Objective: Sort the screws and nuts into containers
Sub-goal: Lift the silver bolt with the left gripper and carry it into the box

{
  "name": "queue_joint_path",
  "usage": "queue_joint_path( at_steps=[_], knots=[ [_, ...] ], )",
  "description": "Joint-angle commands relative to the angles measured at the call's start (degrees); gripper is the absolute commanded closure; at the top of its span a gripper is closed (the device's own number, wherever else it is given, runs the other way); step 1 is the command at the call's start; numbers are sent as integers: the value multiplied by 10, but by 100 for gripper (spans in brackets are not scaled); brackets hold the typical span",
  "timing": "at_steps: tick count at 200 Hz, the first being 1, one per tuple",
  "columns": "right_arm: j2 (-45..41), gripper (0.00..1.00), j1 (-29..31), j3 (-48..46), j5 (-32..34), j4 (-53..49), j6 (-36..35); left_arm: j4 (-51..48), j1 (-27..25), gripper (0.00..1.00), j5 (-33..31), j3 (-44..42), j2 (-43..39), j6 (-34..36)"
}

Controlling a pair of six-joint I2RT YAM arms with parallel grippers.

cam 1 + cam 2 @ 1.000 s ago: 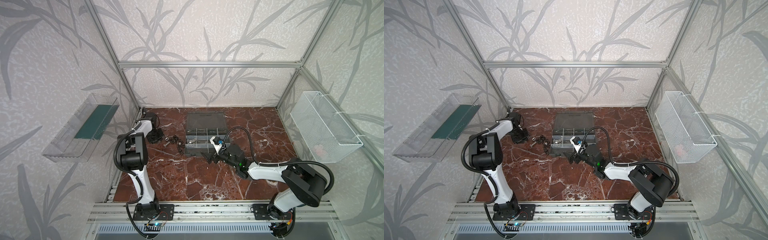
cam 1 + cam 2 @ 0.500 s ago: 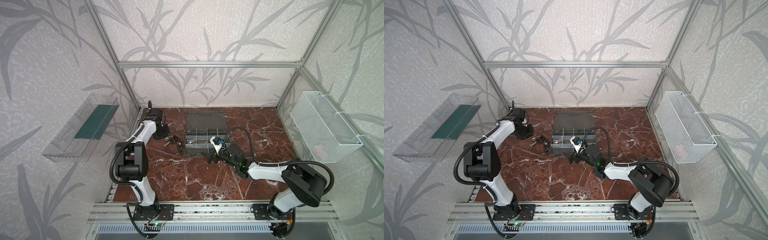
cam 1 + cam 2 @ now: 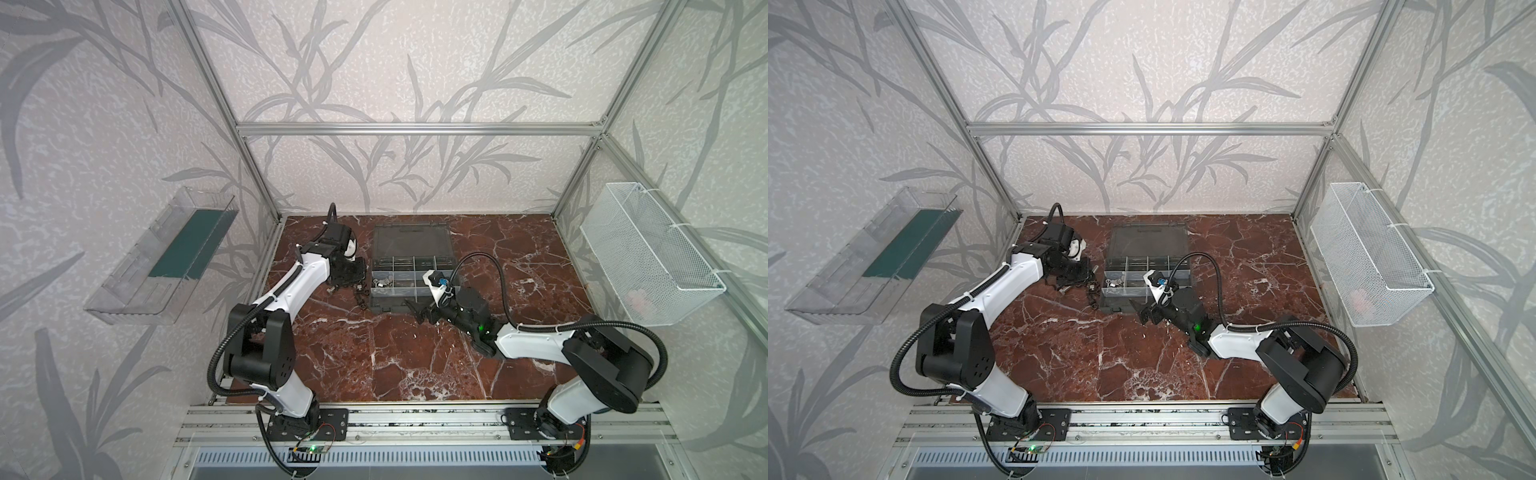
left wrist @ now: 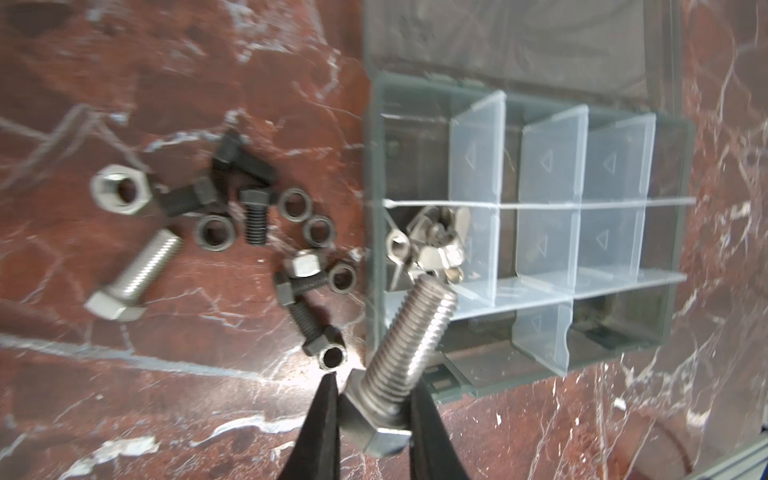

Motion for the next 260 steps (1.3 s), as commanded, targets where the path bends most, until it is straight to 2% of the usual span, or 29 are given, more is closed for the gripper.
queue_joint_path(
  at_steps=[1,54,74,93,155,200,260],
  knots=[
    [-14,1,-6,-12,44,20,12,10,-29,93,16,0,-8,46],
    [-23,1,-34,-31,50,37,50,2,-89,93,-2,-8,13,92],
    [-24,1,-34,-32,45,41,52,-16,-121,93,-52,1,34,106],
    [-27,1,-34,-35,43,45,52,-24,-140,93,-68,5,49,114],
    [-27,1,-34,-35,38,47,53,-37,-147,90,-91,18,81,117],
    [-23,1,-34,-34,32,49,54,-55,-149,84,-107,32,108,115],
    [-24,1,-34,-34,26,49,57,-54,-150,74,-124,30,102,111]
  ],
)
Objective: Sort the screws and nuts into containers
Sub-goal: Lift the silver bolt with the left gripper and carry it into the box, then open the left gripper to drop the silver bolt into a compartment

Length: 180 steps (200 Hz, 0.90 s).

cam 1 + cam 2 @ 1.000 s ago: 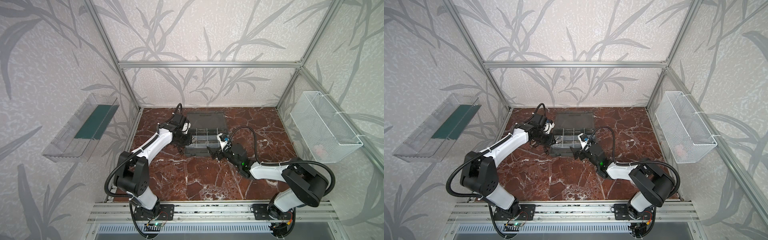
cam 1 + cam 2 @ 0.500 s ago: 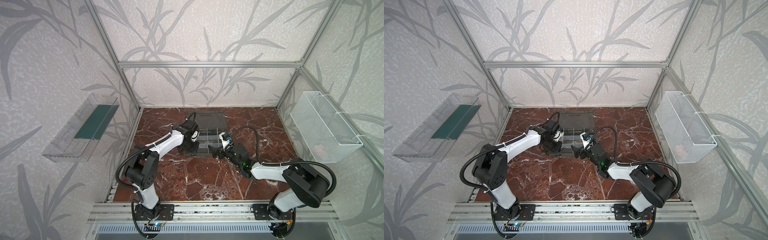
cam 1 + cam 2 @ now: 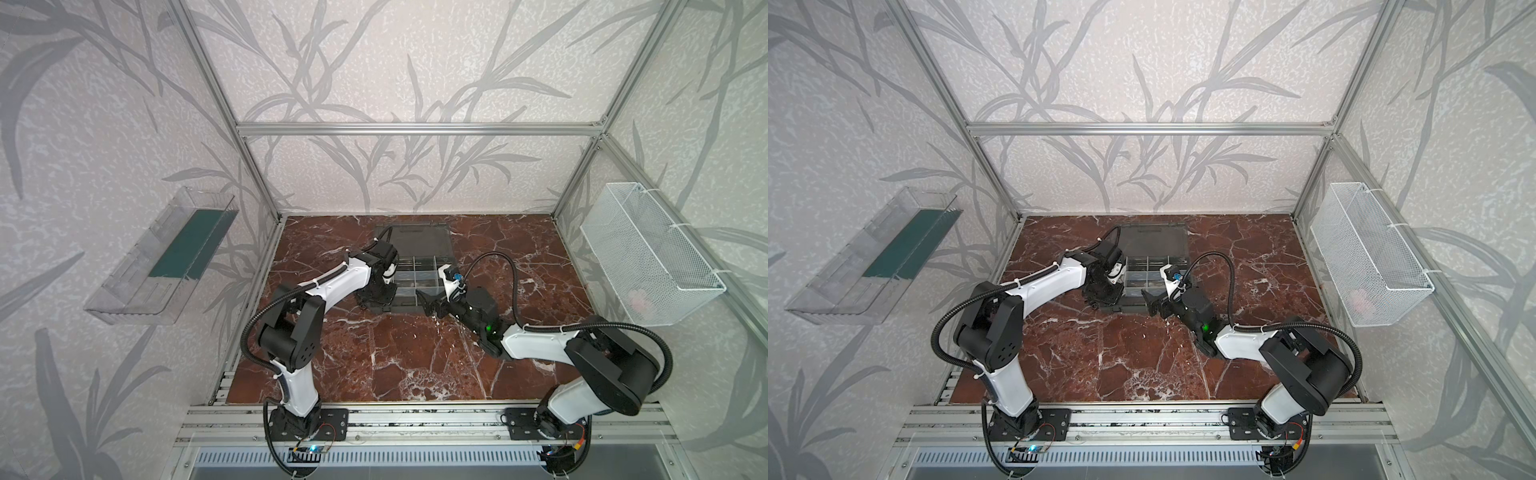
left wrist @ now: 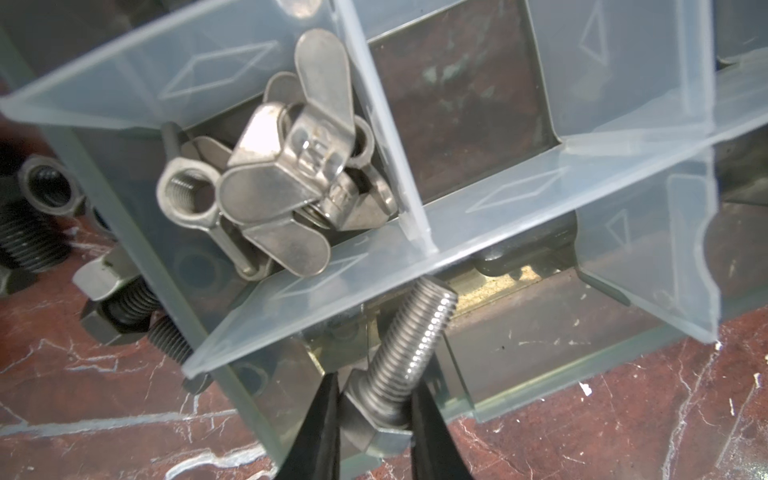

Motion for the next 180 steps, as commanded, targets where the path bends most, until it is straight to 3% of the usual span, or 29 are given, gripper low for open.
queue_joint_path(
  at_steps=[1,68,104,121,151,170,180],
  knots=[
    [-11,1,1,-3,-7,18,5,-17,-2,74,-14,15,-4,8],
    [-10,1,3,-1,-20,17,5,0,-2,61,-37,2,-34,4],
    [-13,1,9,1,-24,14,-7,22,-2,58,-91,-11,-79,2],
    [-11,1,20,7,-25,8,-24,43,-2,56,-139,-28,-118,-1],
    [-8,1,44,20,-51,-4,-55,80,-1,49,-293,-58,-191,-26],
    [-3,1,61,29,-73,-10,-72,131,2,35,-371,-96,-231,-21],
    [2,1,70,32,-81,-10,-80,151,3,19,-406,-114,-247,-22]
  ],
)
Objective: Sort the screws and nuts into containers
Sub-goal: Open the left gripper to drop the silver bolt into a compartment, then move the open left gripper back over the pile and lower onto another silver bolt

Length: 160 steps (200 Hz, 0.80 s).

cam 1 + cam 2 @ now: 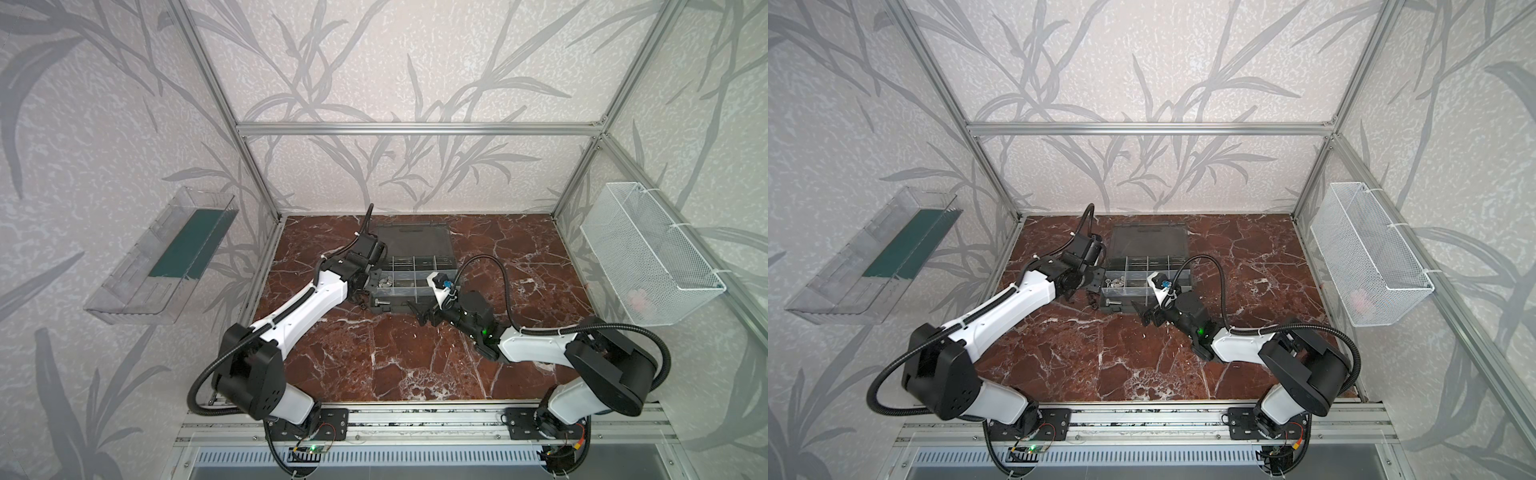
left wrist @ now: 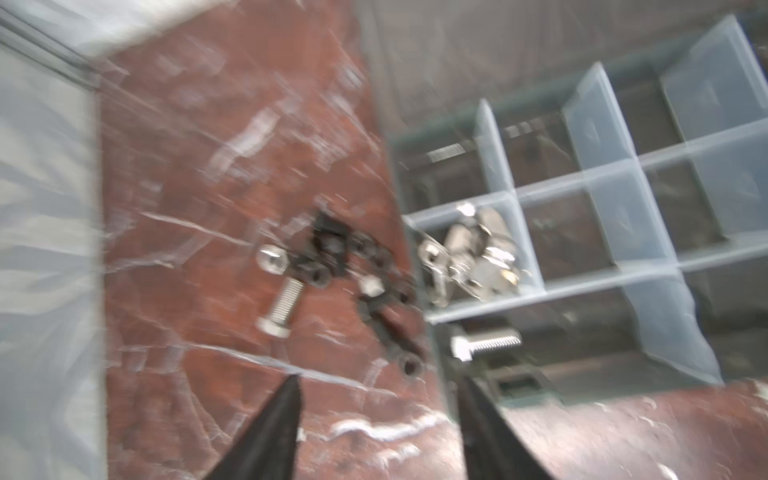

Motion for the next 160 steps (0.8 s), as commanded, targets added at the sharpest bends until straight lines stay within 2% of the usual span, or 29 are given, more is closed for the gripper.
queue_joint_path(
  at_steps=[1,8,10,33,51,83,107,125,160],
  knots=[
    [2,1,20,24,-34,0,-35,61,2,17,-144,-42,-36,-3],
    [5,1,25,26,-41,1,-41,66,3,3,-165,-49,-44,-7],
    [6,1,26,26,-42,1,-42,68,4,1,-170,-51,-45,-8],
    [8,1,42,28,-53,3,-62,62,7,0,-233,-60,-49,-23],
    [4,1,50,27,-54,1,-74,27,16,1,-227,-41,-35,-25],
    [2,1,58,31,-46,-8,-84,-69,70,0,-105,35,25,-69],
    [5,1,60,33,-38,-14,-89,-98,126,0,18,68,80,-119],
    [3,1,60,34,-32,-19,-93,-119,151,1,83,95,116,-146],
    [3,1,61,38,-22,-29,-98,-120,179,1,139,110,158,-162]
  ],
)
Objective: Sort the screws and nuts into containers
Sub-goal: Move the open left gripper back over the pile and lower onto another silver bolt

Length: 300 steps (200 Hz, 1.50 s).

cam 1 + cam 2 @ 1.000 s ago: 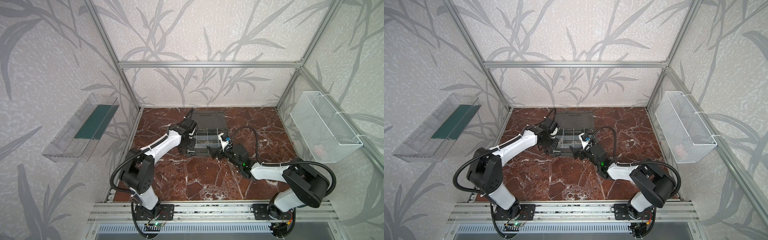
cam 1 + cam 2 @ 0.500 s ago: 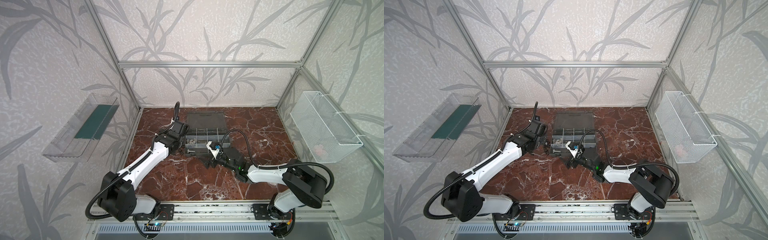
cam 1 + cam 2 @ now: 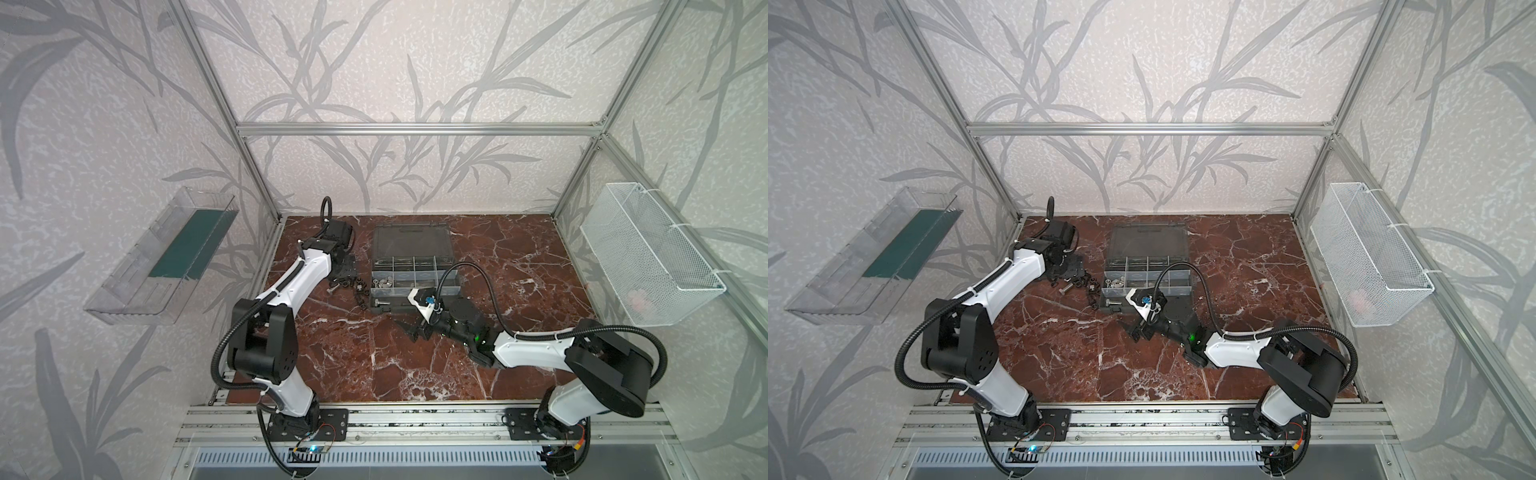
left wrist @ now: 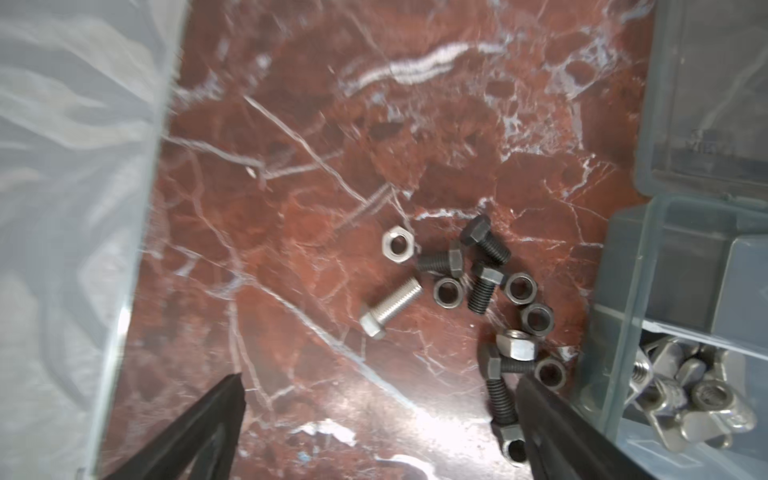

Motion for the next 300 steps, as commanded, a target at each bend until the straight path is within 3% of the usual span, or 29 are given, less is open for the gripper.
queue_joint_path(
  at_steps=[1,61,104,146,205,300],
  knots=[
    [0,1,6,19,14,-5,-10,-33,12,1,72,15,15,-36],
    [6,1,6,22,13,-5,-3,-43,64,3,108,21,92,-10],
    [8,1,6,23,11,-3,4,-40,90,22,100,30,134,-1],
    [8,1,6,22,12,-1,6,-37,94,35,96,32,155,5],
    [8,1,6,22,14,1,7,-41,99,44,101,38,179,6],
    [11,1,6,24,13,1,7,-38,99,82,118,38,176,3]
  ],
)
